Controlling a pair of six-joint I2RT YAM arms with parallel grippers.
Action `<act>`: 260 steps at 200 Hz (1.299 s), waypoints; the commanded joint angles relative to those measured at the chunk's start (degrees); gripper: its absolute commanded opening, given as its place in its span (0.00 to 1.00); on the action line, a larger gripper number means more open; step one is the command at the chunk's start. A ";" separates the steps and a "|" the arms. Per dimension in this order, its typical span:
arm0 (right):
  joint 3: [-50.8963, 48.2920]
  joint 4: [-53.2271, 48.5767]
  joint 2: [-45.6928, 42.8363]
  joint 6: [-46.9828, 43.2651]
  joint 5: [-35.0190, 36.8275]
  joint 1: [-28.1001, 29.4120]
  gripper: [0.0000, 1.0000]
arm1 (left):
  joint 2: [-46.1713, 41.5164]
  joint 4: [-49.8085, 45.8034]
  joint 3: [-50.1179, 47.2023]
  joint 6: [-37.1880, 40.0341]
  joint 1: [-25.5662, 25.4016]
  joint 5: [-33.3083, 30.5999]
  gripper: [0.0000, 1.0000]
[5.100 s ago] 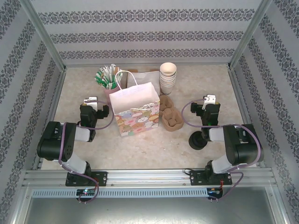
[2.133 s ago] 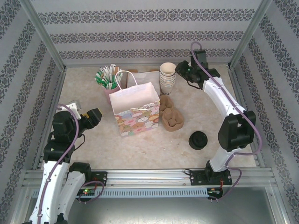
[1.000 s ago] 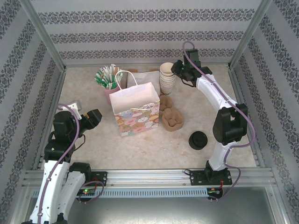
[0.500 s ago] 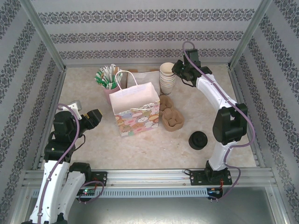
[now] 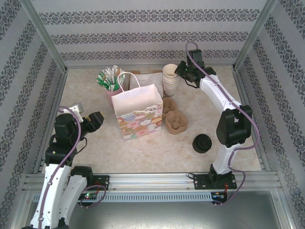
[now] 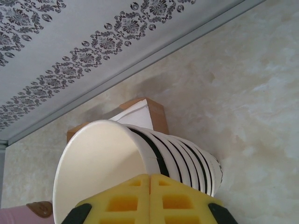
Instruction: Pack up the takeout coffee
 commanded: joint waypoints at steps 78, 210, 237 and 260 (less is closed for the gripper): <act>5.97 -2.73 -4.58 -2.09 0.22 0.12 0.00 | -0.49 -0.37 -0.31 1.23 0.73 -1.19 0.67; -4.57 -12.48 -35.94 -2.06 2.94 -0.07 0.00 | -0.50 0.05 -0.52 0.70 0.69 -0.03 0.67; -13.59 -19.32 -45.85 -1.19 5.59 2.80 0.00 | -0.41 -0.22 -0.44 0.70 0.73 0.08 0.68; -25.29 -21.42 -55.27 2.47 7.96 6.52 0.00 | -0.41 -0.29 -0.54 0.65 0.67 -0.01 0.68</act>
